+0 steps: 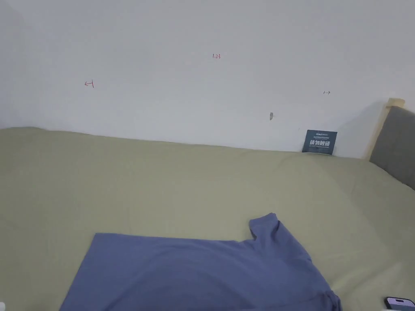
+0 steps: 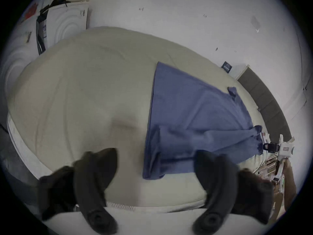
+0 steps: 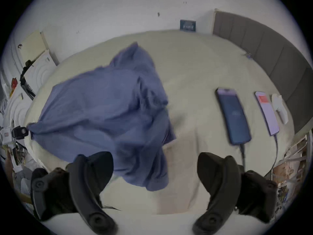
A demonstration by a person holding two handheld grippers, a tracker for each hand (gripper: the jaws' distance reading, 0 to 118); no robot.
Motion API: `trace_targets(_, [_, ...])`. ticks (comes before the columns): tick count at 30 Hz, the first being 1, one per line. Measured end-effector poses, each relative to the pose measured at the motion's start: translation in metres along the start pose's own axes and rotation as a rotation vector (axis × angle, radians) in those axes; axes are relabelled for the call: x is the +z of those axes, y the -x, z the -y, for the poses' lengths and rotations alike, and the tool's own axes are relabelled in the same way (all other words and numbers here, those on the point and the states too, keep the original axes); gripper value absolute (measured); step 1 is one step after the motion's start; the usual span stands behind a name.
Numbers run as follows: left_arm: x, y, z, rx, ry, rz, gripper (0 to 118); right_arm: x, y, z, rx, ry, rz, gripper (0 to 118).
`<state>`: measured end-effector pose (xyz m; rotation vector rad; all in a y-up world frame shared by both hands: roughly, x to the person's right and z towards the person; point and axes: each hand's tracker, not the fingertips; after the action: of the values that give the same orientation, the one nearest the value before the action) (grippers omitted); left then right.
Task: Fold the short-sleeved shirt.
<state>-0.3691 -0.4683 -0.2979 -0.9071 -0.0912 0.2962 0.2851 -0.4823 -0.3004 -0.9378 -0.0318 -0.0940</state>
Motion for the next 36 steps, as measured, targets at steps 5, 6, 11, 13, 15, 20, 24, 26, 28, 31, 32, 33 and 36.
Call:
trace_targets(5, [0.031,-0.037,-0.044,-0.088,-0.142,0.012,100,0.037,0.014,-0.041,-0.003,-0.125,0.022,100])
trace_targets(6, [0.032,-0.048,-0.053,-0.118,-0.168,0.013,98,0.037,0.020,-0.052,-0.002,-0.138,0.017,99])
trace_targets(11, [0.006,-0.093,-0.092,-0.194,-0.193,0.034,12,0.022,0.047,-0.095,0.036,-0.144,-0.056,22])
trace_targets(13, [-0.019,-0.108,-0.101,-0.239,-0.201,-0.012,0,0.010,0.065,-0.108,0.065,-0.192,0.025,0])
trace_targets(15, [-0.043,-0.116,-0.112,-0.261,-0.164,0.009,0,-0.005,0.076,-0.122,0.082,-0.185,0.003,0])
trace_targets(20, [-0.108,-0.114,-0.149,-0.191,-0.087,-0.006,0,-0.045,0.094,-0.149,0.055,-0.165,-0.040,0])
trace_targets(24, [-0.163,-0.094,-0.201,-0.201,0.061,-0.101,0,-0.065,0.092,-0.165,0.063,-0.152,-0.061,0])
trace_targets(26, [-0.181,-0.086,-0.222,-0.214,0.136,-0.095,16,-0.076,0.082,-0.173,0.061,-0.143,-0.057,0])
trace_targets(28, [-0.205,-0.072,-0.234,-0.142,0.223,-0.085,86,-0.086,0.076,-0.184,0.069,-0.120,-0.010,0])
trace_targets(31, [-0.223,-0.064,-0.231,-0.092,0.233,-0.189,100,-0.098,0.065,-0.198,0.082,-0.101,-0.006,0])
trace_targets(32, [-0.227,-0.062,-0.229,-0.108,0.238,-0.166,100,-0.101,0.061,-0.202,0.075,-0.088,-0.020,0])
trace_targets(33, [-0.232,-0.060,-0.228,-0.114,0.258,-0.167,100,-0.105,0.058,-0.207,0.065,-0.079,-0.035,0])
trace_targets(36, [-0.243,-0.064,-0.218,-0.146,0.291,-0.169,94,-0.119,0.053,-0.227,0.072,-0.049,-0.023,1])
